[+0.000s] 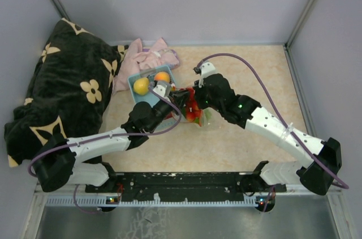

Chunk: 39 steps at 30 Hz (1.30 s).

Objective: Place the food in the zip-top bag and seal the zipper
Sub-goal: Place the fake fruit in the zipper food storage bag.

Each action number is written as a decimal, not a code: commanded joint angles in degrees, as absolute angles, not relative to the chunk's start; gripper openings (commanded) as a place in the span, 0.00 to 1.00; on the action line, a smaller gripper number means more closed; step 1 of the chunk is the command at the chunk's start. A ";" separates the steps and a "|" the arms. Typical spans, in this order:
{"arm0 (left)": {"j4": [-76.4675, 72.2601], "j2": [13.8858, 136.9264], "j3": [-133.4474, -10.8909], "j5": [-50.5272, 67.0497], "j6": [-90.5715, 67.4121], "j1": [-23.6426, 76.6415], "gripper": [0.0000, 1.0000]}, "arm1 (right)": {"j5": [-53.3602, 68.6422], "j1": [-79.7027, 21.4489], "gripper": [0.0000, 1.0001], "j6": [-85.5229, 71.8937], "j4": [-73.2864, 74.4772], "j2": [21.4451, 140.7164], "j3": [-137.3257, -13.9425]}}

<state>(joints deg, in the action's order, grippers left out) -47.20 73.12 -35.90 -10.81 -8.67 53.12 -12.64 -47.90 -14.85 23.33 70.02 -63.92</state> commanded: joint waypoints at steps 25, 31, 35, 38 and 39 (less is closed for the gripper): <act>-6.89 60.92 -45.39 -16.08 -21.86 55.15 0.71 | -12.55 -45.85 0.00 -18.67 17.35 65.73 -61.69; -1.18 59.35 -41.47 -18.13 -26.35 54.86 0.69 | -11.94 -45.06 0.00 -18.81 17.13 65.21 -60.98; -2.08 61.05 -39.38 -17.16 -28.12 54.63 0.62 | -11.59 -44.63 0.00 -18.81 16.99 64.50 -60.63; -2.21 64.15 -39.42 -15.51 -29.38 54.50 0.54 | -11.50 -44.41 0.00 -18.79 17.25 63.99 -60.41; -2.30 64.95 -39.64 -14.43 -30.15 54.49 0.51 | -11.49 -44.31 0.00 -18.73 17.25 63.86 -60.26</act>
<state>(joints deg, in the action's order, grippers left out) -2.81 62.33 -39.79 -16.40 -26.96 54.85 -11.90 -44.88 -18.24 20.75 66.70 -60.27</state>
